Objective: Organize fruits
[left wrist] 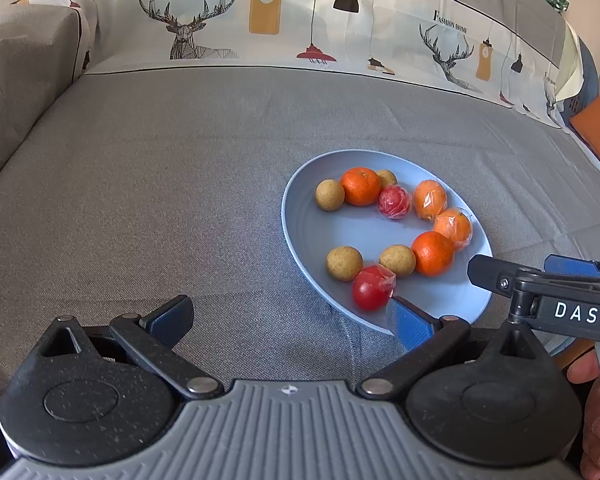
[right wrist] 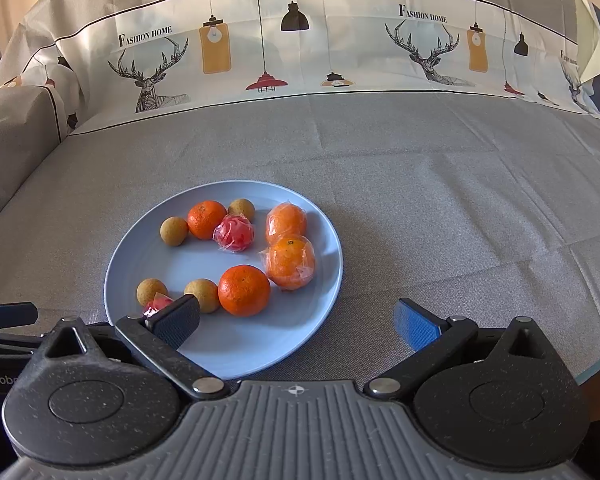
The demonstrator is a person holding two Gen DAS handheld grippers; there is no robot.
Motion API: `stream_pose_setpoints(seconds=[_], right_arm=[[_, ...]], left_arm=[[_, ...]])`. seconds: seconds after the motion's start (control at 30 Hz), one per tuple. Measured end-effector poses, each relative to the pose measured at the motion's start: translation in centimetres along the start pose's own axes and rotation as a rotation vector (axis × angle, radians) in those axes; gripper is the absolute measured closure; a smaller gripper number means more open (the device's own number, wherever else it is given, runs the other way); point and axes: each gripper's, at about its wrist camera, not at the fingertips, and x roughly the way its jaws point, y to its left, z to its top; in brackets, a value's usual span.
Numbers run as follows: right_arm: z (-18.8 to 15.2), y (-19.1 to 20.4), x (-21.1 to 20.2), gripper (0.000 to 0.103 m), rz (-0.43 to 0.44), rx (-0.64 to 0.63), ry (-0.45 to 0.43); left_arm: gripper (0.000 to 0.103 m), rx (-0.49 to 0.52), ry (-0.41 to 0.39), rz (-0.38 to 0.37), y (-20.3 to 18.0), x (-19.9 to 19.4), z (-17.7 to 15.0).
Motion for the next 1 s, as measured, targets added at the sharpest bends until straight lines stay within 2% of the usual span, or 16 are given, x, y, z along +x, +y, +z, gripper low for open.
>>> stream_pose_setpoints(seconds=[1.0], right_arm=[[0.11,-0.04,-0.08,0.001,-0.005,0.001,-0.003]], left_arm=[[0.001,0.012,-0.004,-0.015,-0.35,0.03,0.01]])
